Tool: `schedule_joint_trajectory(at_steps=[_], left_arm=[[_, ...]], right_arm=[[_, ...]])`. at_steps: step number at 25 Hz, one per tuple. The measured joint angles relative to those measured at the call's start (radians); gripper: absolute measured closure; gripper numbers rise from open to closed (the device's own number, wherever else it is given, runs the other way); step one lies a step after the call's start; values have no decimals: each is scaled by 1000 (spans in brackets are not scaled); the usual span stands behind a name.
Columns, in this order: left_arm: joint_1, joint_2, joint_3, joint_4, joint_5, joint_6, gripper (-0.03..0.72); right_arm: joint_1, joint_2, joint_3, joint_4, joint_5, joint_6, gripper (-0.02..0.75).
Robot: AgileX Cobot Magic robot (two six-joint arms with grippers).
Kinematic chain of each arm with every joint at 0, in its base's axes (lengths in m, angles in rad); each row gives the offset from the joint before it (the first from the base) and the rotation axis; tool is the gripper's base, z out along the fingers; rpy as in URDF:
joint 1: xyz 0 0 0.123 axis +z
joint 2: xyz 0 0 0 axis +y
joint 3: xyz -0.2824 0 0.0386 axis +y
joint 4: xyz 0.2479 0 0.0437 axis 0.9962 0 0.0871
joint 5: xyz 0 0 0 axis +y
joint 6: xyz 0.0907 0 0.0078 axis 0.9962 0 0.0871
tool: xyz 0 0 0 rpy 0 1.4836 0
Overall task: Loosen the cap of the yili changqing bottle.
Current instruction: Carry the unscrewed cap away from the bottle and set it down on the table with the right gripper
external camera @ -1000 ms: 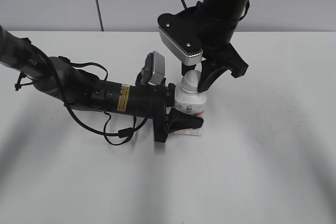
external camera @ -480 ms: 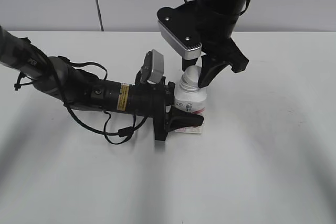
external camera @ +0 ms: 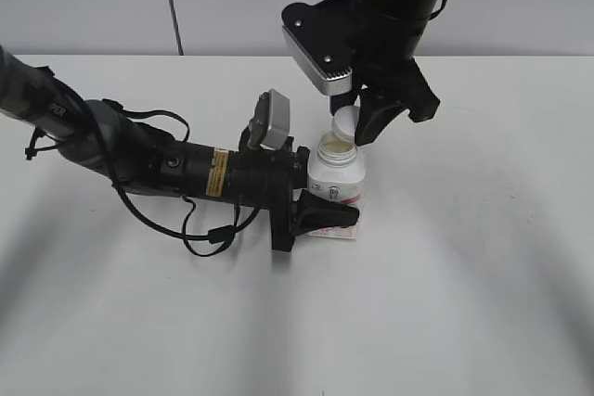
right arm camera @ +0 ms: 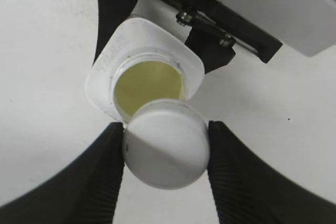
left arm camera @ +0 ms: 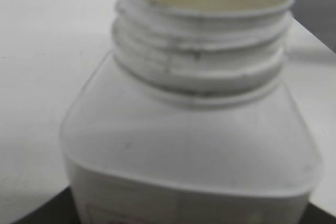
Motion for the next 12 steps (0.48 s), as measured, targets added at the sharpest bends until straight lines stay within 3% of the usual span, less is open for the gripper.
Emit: schedule_joint_trajectory(at_steps=[12], left_arm=[[0,0,0,0,0,0,301]], right_arm=[[0,-49,-2,-3,-2,289,351]])
